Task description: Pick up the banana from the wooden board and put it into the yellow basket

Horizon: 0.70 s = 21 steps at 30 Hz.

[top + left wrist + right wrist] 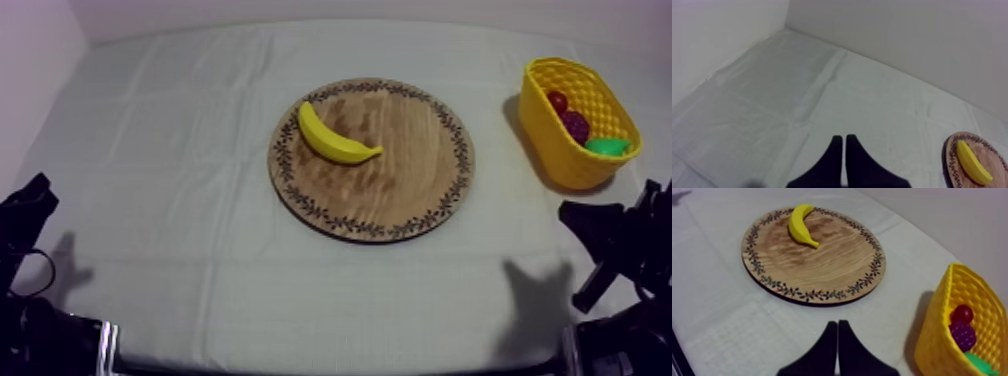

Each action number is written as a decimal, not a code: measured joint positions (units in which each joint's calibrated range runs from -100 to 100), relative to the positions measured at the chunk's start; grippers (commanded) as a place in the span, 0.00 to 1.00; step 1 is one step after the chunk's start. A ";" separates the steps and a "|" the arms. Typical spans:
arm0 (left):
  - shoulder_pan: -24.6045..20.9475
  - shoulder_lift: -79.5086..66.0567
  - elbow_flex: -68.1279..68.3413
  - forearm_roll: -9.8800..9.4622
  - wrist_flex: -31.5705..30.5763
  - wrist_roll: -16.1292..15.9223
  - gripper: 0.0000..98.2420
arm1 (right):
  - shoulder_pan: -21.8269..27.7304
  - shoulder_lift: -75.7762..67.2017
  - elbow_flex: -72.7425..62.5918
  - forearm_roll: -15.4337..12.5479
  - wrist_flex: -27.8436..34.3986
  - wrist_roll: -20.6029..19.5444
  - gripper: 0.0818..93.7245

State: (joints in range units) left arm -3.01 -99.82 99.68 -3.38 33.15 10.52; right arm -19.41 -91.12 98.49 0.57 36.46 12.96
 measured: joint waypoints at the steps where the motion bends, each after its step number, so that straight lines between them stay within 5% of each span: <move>1: 0.00 0.00 0.00 0.00 0.00 0.00 0.00 | -0.29 1.50 -0.86 0.75 -0.21 0.29 0.00; 7: 0.00 0.00 0.00 0.00 0.00 0.00 0.00 | -1.31 13.21 -10.16 3.24 2.71 0.74 0.00; 21: 0.00 0.00 0.00 0.00 0.00 0.00 0.00 | 0.62 43.81 -48.90 -5.70 26.77 4.50 0.01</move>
State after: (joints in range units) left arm -3.01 -99.82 99.68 -3.38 33.15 10.52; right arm -18.79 -47.31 49.60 -5.12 63.23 17.45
